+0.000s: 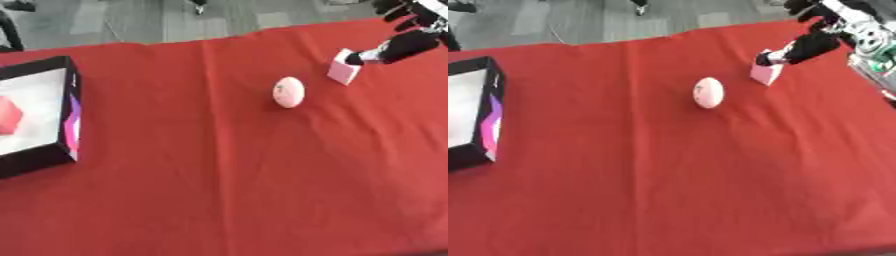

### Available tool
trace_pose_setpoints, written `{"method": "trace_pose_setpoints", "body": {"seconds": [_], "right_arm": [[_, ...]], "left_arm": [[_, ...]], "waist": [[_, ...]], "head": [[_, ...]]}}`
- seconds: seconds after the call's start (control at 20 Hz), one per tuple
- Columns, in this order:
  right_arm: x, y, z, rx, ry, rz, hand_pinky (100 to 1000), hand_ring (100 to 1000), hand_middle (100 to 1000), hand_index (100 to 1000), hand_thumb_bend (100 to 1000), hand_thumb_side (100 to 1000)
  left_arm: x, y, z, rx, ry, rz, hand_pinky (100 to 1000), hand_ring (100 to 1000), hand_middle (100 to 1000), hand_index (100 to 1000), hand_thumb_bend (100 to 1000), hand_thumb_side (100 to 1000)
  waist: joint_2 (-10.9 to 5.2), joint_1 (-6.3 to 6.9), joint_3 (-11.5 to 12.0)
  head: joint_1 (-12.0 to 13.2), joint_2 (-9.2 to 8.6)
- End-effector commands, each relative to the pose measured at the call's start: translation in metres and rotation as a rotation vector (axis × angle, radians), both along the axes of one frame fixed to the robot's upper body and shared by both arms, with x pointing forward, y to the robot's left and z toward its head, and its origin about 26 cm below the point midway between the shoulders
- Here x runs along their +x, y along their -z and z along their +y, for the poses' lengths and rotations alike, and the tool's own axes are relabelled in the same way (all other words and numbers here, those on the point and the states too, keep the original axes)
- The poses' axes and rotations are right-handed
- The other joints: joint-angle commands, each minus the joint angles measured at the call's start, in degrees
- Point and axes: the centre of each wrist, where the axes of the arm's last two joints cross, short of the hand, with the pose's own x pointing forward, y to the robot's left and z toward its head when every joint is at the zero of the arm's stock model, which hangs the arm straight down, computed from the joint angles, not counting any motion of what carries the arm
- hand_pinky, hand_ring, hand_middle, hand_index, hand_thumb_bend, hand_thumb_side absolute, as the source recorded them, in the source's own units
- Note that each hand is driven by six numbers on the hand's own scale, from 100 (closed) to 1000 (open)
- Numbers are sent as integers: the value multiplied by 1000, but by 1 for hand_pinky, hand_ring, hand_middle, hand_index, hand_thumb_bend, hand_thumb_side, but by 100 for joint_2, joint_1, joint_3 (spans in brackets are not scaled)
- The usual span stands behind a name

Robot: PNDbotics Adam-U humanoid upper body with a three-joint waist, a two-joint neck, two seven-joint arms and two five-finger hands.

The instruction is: Pick up the objects with one hand, pass them to the other hand, and then place them into the box on the other side of the table.

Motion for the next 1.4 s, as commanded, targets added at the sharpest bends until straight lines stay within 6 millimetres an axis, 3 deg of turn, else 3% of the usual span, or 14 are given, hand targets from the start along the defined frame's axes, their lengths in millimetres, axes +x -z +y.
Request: {"method": "trace_pose_setpoints", "body": {"seconds": [0.05, 0.55, 1.4], "right_arm": [[-1, -18, -14, -61, 23, -12, 808, 851, 807, 846, 728, 135], [4, -19, -41, -83, 101, 8, 810, 856, 814, 855, 752, 158], [9, -5, -63, -33, 250, 19, 797, 848, 800, 845, 740, 145]], "left_arm": [[-4, -15, 2, 4, 17, -36, 802, 776, 713, 781, 109, 655], [-7, -19, -3, 1, 39, -38, 802, 777, 712, 780, 106, 657], [-10, -22, -9, 5, 64, -39, 803, 777, 708, 771, 102, 659]], "waist": [[25, 63, 33], [209, 128, 191], [400, 223, 343]], "head": [[-73, -148], [-236, -381], [-389, -559]]}}
